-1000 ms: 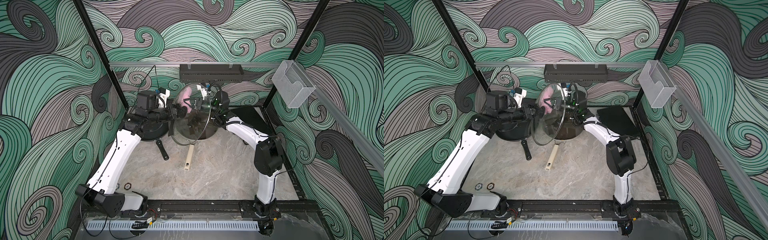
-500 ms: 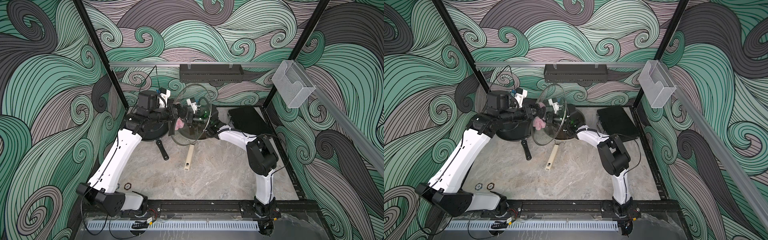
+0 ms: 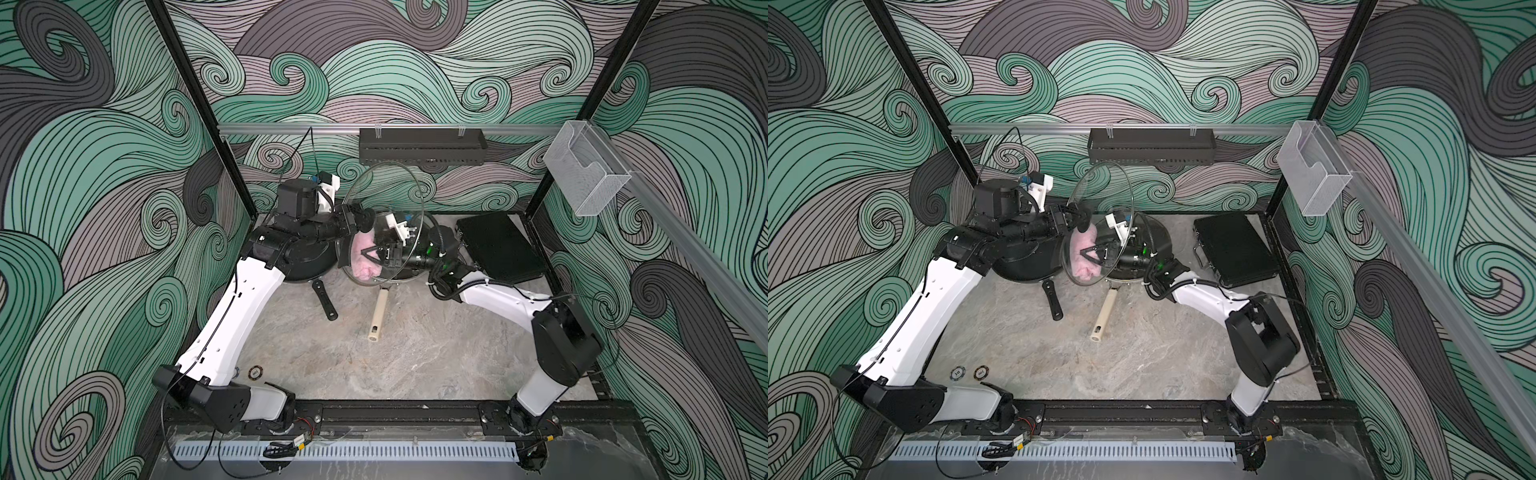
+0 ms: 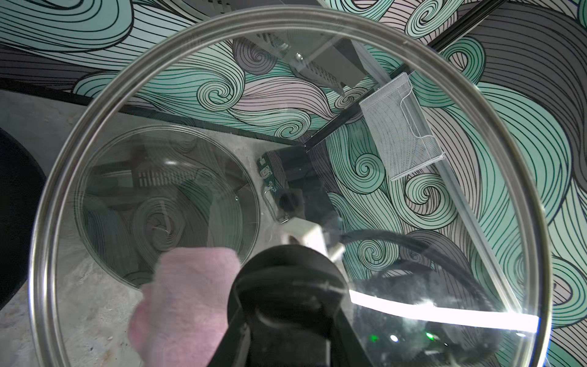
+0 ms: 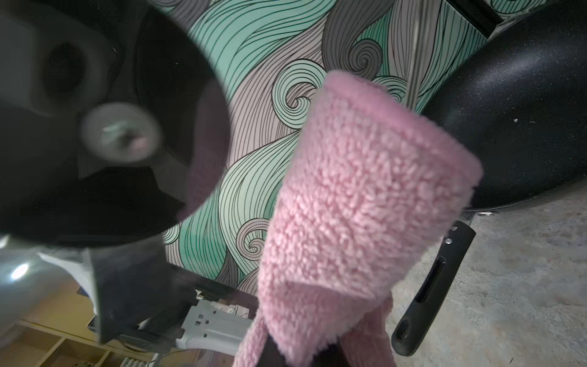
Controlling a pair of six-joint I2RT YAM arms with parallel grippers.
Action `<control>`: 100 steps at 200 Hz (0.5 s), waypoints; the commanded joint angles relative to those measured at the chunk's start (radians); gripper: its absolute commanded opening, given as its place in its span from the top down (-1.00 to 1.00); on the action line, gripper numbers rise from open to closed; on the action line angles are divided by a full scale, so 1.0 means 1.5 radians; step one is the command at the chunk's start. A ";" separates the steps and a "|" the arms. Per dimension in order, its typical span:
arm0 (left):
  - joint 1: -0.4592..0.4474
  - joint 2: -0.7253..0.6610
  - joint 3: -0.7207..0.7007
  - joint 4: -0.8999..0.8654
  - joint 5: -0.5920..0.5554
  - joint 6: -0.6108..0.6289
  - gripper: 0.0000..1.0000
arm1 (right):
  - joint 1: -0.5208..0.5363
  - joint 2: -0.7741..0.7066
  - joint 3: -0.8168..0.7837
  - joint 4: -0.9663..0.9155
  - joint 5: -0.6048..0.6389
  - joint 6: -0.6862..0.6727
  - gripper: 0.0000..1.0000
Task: Wipe the pot lid with a cloth
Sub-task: Wipe the pot lid.
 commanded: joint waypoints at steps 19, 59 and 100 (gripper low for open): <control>-0.006 -0.011 0.034 0.107 -0.019 0.020 1.00 | -0.009 -0.125 -0.032 -0.103 0.018 -0.068 1.00; -0.006 -0.016 0.023 0.104 -0.018 0.023 1.00 | -0.072 -0.193 -0.031 -0.145 0.016 -0.079 1.00; -0.005 -0.021 0.023 0.097 0.011 0.017 1.00 | -0.126 -0.137 0.051 -0.134 -0.017 -0.082 1.00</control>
